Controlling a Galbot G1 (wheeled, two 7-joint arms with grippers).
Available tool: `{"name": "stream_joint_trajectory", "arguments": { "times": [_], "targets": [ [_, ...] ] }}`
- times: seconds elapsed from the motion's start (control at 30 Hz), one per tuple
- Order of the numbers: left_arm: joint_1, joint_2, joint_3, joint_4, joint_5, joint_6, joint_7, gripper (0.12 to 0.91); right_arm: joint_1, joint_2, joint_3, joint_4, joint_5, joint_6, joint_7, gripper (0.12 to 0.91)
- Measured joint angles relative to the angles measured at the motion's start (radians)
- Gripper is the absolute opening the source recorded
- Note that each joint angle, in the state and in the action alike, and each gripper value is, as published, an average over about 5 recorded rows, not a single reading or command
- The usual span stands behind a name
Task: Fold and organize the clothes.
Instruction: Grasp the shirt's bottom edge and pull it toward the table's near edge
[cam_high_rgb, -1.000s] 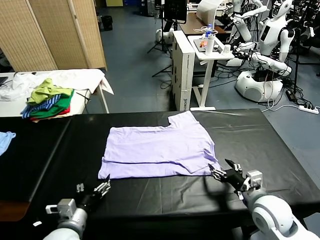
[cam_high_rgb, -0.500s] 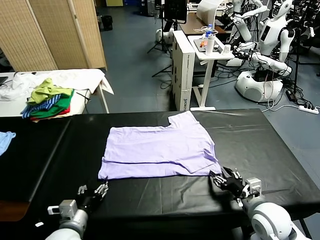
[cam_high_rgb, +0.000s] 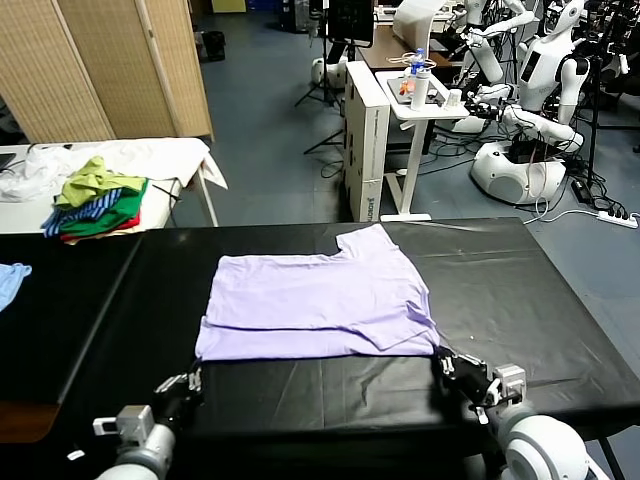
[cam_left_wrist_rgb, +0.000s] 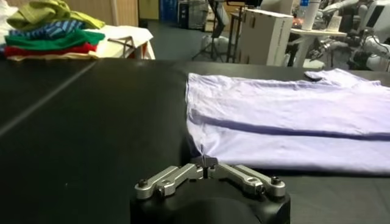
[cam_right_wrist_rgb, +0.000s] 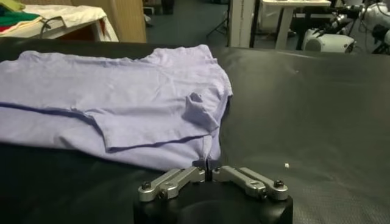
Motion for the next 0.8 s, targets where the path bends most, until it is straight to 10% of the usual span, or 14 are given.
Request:
{"name": "stream_joint_trajectory", "arguments": {
  "times": [0.5, 0.8],
  "targets": [
    [0.176, 0.010, -0.065, -0.074, 0.052, -0.001, -0.001, 0.145, -0.081, -0.012, 0.014, 0.082, 0.004, -0.039, 0.029, 0.167],
    [0.223, 0.003, -0.087, -0.105, 0.045, 0.011, -0.020, 0.170, -0.143, -0.027, 0.076, 0.157, 0.025, -0.082, 0.048, 0.671]
  ]
}}
